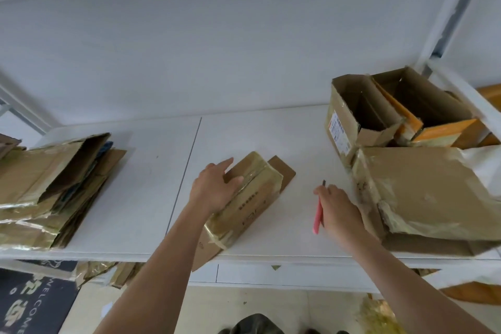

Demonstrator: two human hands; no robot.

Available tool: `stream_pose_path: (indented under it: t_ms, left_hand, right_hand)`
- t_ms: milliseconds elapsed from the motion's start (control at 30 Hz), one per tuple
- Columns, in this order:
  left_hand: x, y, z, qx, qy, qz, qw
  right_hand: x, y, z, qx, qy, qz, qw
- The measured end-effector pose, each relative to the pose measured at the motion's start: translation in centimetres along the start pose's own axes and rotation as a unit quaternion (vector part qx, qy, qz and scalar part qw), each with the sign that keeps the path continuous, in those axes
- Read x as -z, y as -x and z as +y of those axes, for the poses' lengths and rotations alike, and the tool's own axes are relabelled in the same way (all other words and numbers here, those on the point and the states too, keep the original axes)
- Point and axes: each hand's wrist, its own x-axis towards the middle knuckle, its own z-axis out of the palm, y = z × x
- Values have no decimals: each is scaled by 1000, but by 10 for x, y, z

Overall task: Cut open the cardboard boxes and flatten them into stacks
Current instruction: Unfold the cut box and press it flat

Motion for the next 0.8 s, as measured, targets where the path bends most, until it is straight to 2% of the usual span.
stream_pose_path:
  t_ms: [100,167,233,267,333,367,500,600,667,800]
  left_hand:
    - [10,6,-13,48,77,-55,994]
    - [13,11,-19,56,86,-112,988]
    - [14,15,-21,37,96,-139,985]
    - [14,16,-20,28,103,-139,984]
    - [13,18,-18,19,92,-119,988]
    - [12,18,-17,17,69,-98,993]
    - [10,19,-14,31,15,20,999]
    - [9,21,-7,28,4,106,994]
    - [4,23,-4,22,-4,126,992]
    - [-9,21,1,14,-15,121,993]
  right_hand:
    - [6,-1,-6,-34,44,-58,997]
    - [13,-2,-18,-41,22,-44,998]
    - [16,-6,-36,-21,-120,11,992]
    - [19,-6,-48,-20,-231,17,973]
    - [22,-5,-73,-17,-402,-11,915]
    - [24,-6,-83,-12,-433,-21,901]
    - [36,-12,-109,34,-427,3,903]
    - [39,-23,-118,14,-442,25,896]
    - [33,-29,-126,-13,-477,34,878]
    - [14,-35,-133,-84,-514,67,851]
